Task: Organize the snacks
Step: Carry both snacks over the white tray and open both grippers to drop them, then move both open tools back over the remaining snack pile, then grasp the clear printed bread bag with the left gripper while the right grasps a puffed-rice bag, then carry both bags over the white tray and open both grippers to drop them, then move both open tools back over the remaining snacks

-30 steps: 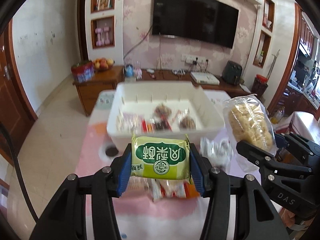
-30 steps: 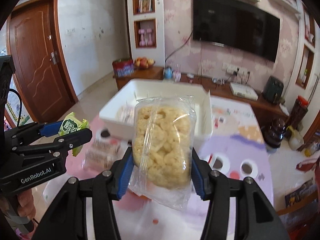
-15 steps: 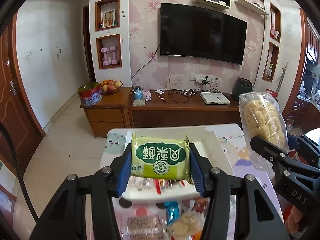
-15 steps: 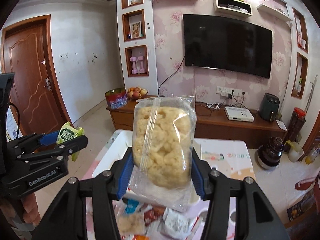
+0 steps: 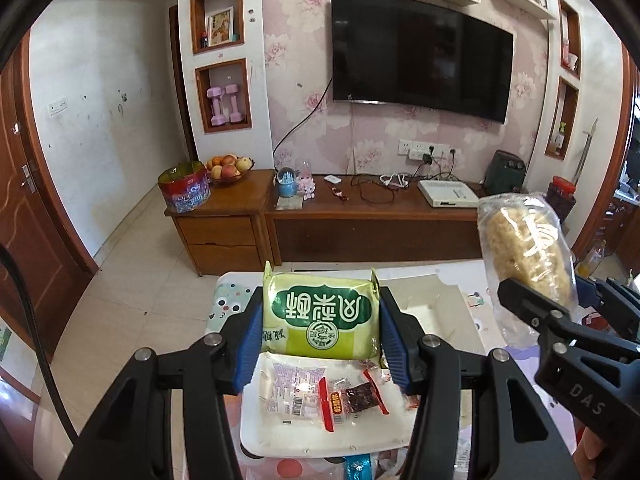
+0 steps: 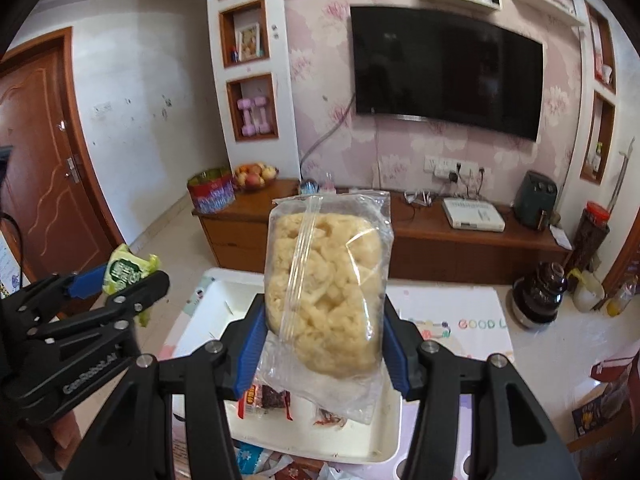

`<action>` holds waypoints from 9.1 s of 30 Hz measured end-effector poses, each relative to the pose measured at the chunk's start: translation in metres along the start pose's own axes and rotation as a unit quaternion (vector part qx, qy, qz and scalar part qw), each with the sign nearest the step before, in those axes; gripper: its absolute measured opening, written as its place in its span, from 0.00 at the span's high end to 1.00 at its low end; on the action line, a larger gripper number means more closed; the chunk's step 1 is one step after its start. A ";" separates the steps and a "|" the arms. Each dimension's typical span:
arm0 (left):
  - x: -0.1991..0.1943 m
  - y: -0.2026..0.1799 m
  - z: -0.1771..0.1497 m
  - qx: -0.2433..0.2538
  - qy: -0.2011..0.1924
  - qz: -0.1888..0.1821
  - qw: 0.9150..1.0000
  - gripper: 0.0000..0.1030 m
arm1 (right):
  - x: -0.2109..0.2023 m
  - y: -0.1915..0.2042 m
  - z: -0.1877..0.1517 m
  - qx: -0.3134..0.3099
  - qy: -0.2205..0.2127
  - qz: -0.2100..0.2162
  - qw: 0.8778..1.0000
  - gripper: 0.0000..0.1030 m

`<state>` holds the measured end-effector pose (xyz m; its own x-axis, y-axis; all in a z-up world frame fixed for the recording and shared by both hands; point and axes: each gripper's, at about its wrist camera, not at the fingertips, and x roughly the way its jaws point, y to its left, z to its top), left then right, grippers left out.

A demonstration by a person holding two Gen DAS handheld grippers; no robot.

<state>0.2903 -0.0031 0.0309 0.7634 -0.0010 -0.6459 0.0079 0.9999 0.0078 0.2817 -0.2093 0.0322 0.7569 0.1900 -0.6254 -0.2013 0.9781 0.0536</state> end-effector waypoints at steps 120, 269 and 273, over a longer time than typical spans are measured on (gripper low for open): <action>0.075 0.045 -0.259 -0.097 0.233 -0.024 0.967 0.01 | 0.034 0.046 -0.226 0.019 0.174 0.136 0.975 0.64; -0.099 -0.045 -0.128 0.020 0.020 -0.018 0.999 0.04 | -0.104 -0.011 -0.121 0.013 0.044 0.036 0.998 0.48; -0.100 -0.042 -0.151 0.008 0.025 -0.018 0.999 0.04 | -0.105 -0.015 -0.141 0.014 0.051 0.033 0.998 0.47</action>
<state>0.1166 -0.0435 -0.0201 0.7289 -0.0361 -0.6837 0.0458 0.9989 -0.0039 0.1177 -0.2564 -0.0129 0.6745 0.2461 -0.6961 -0.2298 0.9660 0.1188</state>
